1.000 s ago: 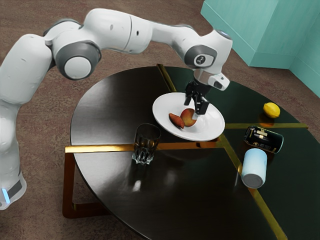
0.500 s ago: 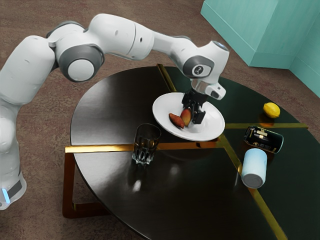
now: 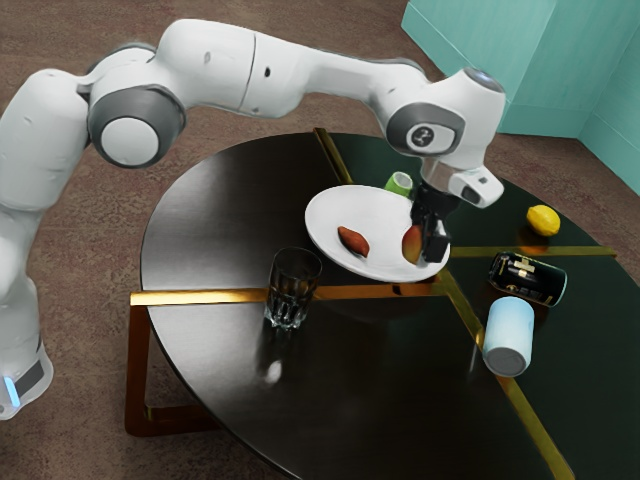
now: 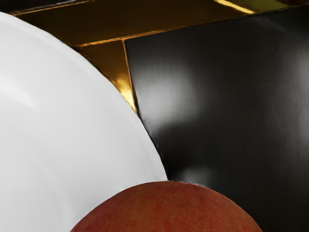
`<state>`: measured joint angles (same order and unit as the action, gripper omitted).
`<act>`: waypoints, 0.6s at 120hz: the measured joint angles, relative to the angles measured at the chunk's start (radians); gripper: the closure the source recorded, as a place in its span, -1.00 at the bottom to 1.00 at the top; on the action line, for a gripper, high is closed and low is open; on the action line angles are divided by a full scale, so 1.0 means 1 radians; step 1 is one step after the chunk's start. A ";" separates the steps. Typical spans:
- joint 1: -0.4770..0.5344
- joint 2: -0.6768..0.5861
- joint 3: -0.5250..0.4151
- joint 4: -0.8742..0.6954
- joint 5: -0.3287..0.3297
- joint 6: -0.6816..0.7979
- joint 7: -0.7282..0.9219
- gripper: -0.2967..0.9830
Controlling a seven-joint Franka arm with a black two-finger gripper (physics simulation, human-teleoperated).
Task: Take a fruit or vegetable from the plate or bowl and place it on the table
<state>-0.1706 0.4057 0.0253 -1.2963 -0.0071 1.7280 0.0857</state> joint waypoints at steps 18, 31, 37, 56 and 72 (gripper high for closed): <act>-0.080 0.003 -0.001 0.001 0.022 -0.006 0.003 0.05; -0.092 0.002 -0.006 0.001 0.028 -0.009 0.005 0.05; -0.094 0.002 -0.012 0.001 0.029 -0.009 0.006 0.05; -0.098 0.000 -0.015 0.002 0.025 -0.012 0.010 -0.31; -0.098 -0.006 -0.015 0.005 0.025 -0.013 0.014 -0.45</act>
<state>-0.2687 0.4000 0.0101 -1.2917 0.0179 1.7147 0.0994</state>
